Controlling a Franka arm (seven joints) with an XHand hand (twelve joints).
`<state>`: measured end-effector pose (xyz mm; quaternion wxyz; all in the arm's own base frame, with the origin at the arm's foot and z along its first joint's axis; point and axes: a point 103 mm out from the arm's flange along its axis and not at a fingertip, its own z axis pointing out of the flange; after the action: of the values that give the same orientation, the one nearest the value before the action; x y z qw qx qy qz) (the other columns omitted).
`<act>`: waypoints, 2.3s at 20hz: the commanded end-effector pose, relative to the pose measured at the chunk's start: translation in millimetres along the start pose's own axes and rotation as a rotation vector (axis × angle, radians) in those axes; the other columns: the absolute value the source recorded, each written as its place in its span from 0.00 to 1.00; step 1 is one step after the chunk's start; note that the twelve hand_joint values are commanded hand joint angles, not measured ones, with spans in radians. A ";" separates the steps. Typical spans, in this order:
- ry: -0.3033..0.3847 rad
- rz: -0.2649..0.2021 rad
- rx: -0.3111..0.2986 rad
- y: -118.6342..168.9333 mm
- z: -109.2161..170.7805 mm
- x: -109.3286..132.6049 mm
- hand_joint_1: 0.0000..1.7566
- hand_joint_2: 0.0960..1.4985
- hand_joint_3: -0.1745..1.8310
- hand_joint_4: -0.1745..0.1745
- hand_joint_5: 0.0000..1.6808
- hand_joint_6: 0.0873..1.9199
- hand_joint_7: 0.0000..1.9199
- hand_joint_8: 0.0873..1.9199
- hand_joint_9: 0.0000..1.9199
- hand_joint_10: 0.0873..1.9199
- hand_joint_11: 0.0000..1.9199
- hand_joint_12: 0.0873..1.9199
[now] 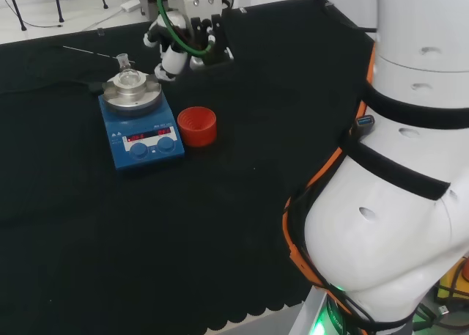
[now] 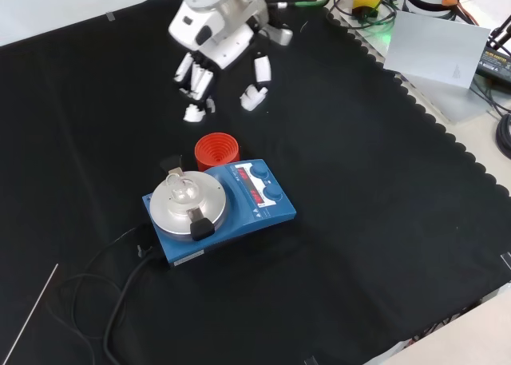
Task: Turn on the heater.
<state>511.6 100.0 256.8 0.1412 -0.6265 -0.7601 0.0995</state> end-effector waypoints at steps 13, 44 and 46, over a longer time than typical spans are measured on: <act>-0.104 0.046 0.023 -65.9 44.5 23.9 0.66 0.37 0.47 0.32 0.27 0.00 0.67 0.63 0.82 0.45 0.77 0.42; -0.121 -0.051 0.290 -37.2 68.8 66.6 0.93 0.23 0.79 0.31 0.27 0.00 0.95 0.98 1.00 0.84 0.90 0.77; -0.130 -0.056 0.299 -34.8 69.3 68.0 0.93 0.23 0.80 0.32 0.27 0.00 0.95 0.98 1.00 0.84 0.90 0.77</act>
<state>442.4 158.9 212.7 0.1796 -0.5833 -0.7587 0.2277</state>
